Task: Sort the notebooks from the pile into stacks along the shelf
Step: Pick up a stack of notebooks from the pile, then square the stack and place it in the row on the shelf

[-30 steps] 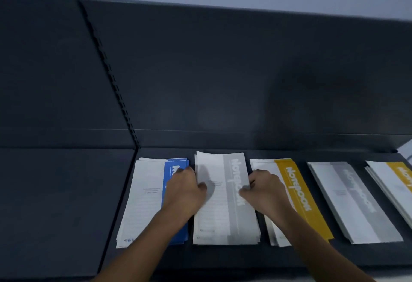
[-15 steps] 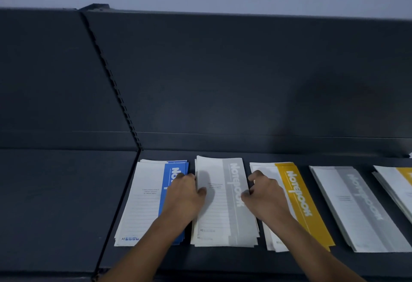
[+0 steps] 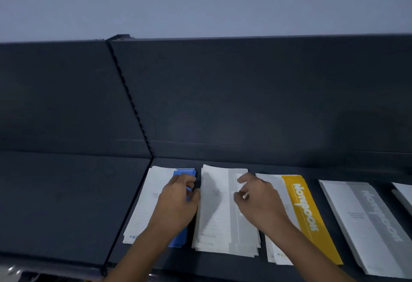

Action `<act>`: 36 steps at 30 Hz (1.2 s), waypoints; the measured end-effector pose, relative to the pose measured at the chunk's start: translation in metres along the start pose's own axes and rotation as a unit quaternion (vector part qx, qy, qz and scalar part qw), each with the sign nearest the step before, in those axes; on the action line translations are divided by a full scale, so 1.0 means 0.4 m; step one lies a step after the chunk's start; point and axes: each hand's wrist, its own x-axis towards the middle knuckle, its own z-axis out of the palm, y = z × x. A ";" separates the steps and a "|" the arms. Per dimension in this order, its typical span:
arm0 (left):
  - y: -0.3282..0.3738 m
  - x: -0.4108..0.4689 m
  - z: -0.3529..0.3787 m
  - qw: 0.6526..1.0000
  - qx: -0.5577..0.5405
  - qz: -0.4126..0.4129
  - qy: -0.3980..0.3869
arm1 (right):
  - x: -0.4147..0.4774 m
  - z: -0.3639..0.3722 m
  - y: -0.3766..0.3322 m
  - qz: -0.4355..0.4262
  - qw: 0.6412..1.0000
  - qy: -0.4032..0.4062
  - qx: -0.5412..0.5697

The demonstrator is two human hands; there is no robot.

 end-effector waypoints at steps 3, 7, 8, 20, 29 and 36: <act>-0.032 -0.049 -0.042 0.999 -0.006 -0.011 0.030 | -0.010 0.017 -0.053 -0.033 0.999 -0.016 0.032; -0.099 -0.102 -0.134 0.997 0.000 -0.039 0.071 | -0.015 0.050 -0.165 -0.098 0.993 -0.059 0.036; -0.118 -0.115 -0.162 0.995 0.004 -0.048 0.084 | -0.013 0.060 -0.198 -0.114 0.990 -0.067 0.040; -0.450 -0.246 -0.540 0.975 0.051 -0.122 0.177 | -0.076 0.308 -0.675 -0.247 0.953 -0.172 0.034; -0.718 -0.283 -0.827 0.967 0.093 -0.152 0.182 | -0.140 0.545 -1.024 -0.303 0.934 -0.188 0.009; -0.852 -0.291 -0.976 0.960 0.099 -0.175 0.197 | -0.131 0.665 -1.224 -0.332 0.921 -0.203 0.014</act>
